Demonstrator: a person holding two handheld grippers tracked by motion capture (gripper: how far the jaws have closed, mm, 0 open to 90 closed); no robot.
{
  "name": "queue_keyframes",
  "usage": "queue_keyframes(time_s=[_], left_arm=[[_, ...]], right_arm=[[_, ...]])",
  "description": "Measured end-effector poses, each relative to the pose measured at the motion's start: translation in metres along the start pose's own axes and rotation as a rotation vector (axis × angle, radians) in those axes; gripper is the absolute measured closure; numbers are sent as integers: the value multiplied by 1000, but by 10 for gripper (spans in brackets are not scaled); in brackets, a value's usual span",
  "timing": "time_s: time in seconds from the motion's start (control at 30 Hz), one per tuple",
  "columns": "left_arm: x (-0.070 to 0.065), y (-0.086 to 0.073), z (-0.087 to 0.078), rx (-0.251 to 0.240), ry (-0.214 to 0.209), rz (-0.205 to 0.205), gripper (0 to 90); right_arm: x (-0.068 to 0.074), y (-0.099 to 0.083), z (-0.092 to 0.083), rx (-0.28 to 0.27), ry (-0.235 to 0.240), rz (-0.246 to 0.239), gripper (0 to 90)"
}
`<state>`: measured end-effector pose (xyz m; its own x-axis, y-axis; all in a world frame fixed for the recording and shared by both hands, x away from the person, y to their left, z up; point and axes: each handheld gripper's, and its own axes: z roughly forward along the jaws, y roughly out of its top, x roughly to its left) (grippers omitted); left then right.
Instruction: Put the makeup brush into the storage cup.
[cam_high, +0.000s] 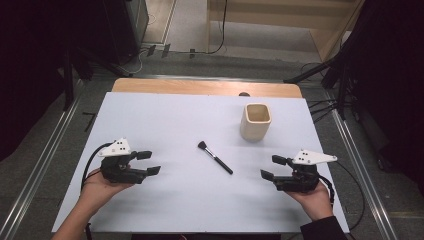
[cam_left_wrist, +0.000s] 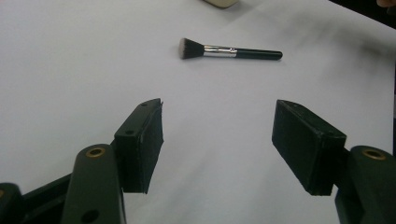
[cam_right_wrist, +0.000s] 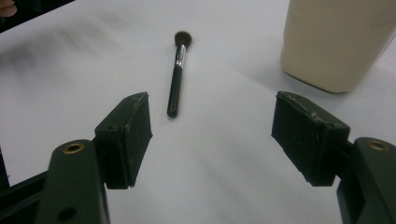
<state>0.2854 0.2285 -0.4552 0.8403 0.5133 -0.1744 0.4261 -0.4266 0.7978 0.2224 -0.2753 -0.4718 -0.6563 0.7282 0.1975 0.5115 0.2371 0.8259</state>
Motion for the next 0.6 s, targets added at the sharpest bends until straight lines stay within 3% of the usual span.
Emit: queue_keyframes(time_s=[0.6], left_arm=[[1,0,1,3,-9,-13,344]], right_arm=[[-1,-1,-1,-19,-25,-28,284]])
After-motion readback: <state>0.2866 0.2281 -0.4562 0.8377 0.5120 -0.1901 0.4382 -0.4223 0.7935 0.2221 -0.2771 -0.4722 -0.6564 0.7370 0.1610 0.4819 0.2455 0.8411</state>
